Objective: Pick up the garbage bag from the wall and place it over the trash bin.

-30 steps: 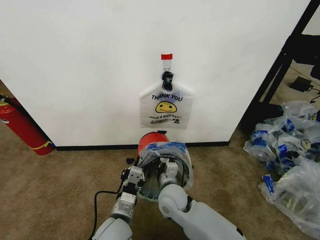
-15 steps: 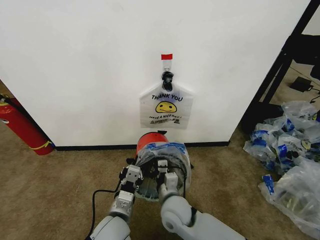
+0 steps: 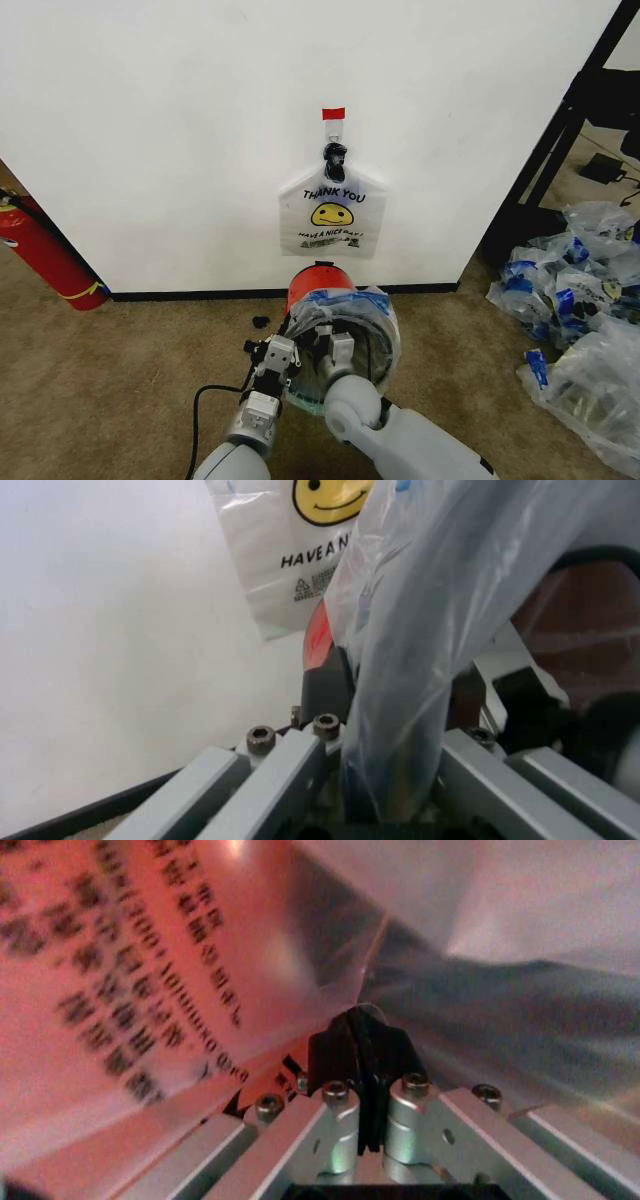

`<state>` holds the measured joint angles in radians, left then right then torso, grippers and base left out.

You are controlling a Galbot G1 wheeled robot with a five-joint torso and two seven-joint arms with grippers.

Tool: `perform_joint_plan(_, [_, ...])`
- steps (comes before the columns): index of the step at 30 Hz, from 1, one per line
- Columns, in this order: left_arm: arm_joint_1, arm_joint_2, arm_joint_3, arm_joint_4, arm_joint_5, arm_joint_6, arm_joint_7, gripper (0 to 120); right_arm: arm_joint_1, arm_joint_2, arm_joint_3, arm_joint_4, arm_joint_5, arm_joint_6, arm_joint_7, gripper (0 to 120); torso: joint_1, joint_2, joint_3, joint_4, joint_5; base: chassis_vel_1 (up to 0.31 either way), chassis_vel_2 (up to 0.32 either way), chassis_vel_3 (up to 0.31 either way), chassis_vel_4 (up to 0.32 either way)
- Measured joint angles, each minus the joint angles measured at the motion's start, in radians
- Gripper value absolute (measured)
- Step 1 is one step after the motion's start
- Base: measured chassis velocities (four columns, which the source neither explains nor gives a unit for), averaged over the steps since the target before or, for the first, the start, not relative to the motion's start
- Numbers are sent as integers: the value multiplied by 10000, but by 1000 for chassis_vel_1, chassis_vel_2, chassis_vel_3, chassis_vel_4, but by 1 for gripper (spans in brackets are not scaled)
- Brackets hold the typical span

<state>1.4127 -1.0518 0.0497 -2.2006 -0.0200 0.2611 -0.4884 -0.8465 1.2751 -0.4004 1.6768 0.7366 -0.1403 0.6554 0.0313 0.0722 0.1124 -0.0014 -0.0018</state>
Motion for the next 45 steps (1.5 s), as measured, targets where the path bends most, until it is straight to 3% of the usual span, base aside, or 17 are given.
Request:
perform_joint_plan(11, [104, -32, 0, 64, 288, -163, 67, 0, 29, 69, 118, 0, 656, 213, 134, 0, 0, 0, 0, 0, -1, 0, 0, 0, 0])
perform_joint_plan(24, [-9, -11, -129, 10, 245, -170, 87, 0, -569, -566, 24, 1125, 1440, -1523, 415, 0, 0, 0, 0, -1, 0, 0, 0, 0, 0])
perform_joint_plan(30, [-6, 49, -275, -8, 231, -237, 85, 0, -843, -916, 602, 2132, 2238, -2414, 312, 0, 0, 0, 0, -2, -2, 0, 0, 0, 0])
perform_joint_plan(35, [77, 38, -281, -12, 232, -280, 84, 0, -963, -1066, 750, 2387, 1804, -2035, 121, 0, 0, 0, 0, -1, -1, 0, 0, 0, 0])
perform_joint_plan(45, [262, -43, -79, -215, 400, -281, 233, 0, -792, -666, 610, 977, 177, -606, -444, 0, 0, 0, 0, -2, -1, 0, 0, 0, 0])
